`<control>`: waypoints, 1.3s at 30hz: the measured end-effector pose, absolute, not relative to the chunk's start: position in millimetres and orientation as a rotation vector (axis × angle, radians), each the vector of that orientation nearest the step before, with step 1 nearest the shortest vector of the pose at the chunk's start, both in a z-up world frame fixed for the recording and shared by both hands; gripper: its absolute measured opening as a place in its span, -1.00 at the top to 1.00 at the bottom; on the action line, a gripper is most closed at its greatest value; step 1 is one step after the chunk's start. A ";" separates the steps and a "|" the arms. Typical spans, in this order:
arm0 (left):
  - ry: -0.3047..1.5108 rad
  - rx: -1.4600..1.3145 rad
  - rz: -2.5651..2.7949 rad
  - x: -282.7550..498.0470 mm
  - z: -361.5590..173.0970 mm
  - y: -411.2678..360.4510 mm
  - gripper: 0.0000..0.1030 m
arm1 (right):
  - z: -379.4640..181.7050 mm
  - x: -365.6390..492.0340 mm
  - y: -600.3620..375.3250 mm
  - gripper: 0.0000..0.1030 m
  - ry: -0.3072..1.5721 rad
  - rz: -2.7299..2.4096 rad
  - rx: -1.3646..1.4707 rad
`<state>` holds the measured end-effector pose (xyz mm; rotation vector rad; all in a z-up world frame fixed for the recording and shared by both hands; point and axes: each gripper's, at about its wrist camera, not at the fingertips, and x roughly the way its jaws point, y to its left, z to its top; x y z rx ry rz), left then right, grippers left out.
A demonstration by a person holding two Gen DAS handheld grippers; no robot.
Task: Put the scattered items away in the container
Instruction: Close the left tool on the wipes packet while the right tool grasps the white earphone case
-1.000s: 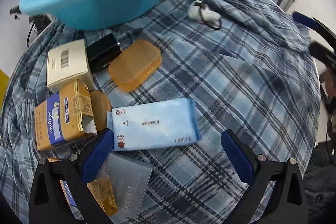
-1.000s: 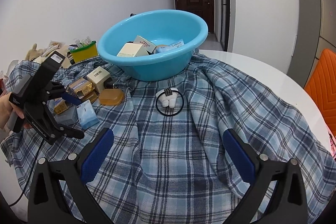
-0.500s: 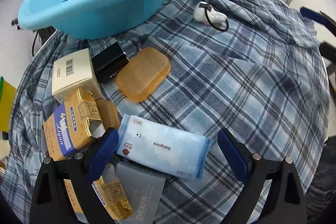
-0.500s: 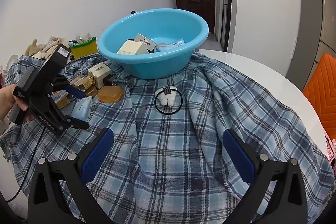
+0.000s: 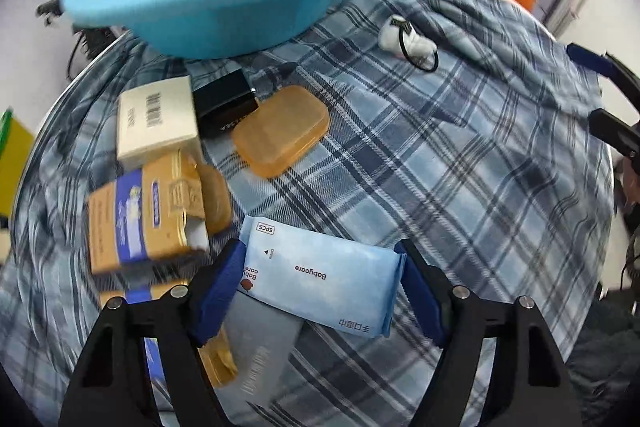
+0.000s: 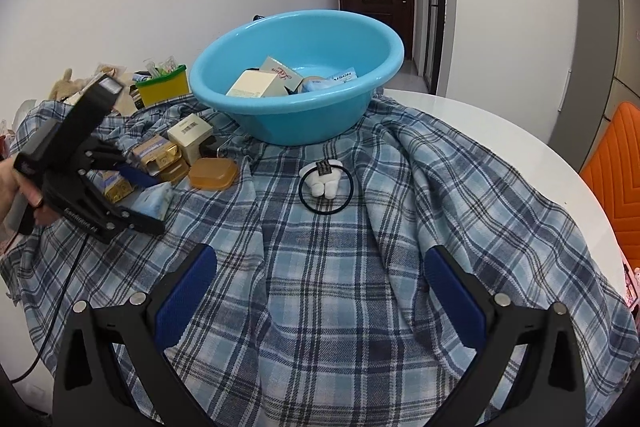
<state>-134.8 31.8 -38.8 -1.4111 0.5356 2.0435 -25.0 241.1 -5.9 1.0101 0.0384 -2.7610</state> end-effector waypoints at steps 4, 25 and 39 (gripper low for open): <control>0.495 -1.355 2.098 -105.7 -25.8 38.3 -0.52 | 2.7 -44.0 236.5 -1.00 0.044 -2.747 0.983; 0.311 -1.278 2.231 -75.4 -4.2 28.6 -0.52 | -60.4 -169.3 179.7 -0.29 0.407 -2.603 1.269; 0.290 -1.167 2.413 -67.8 7.1 31.8 -0.52 | -39.1 -116.1 244.4 0.49 -0.155 -2.612 1.194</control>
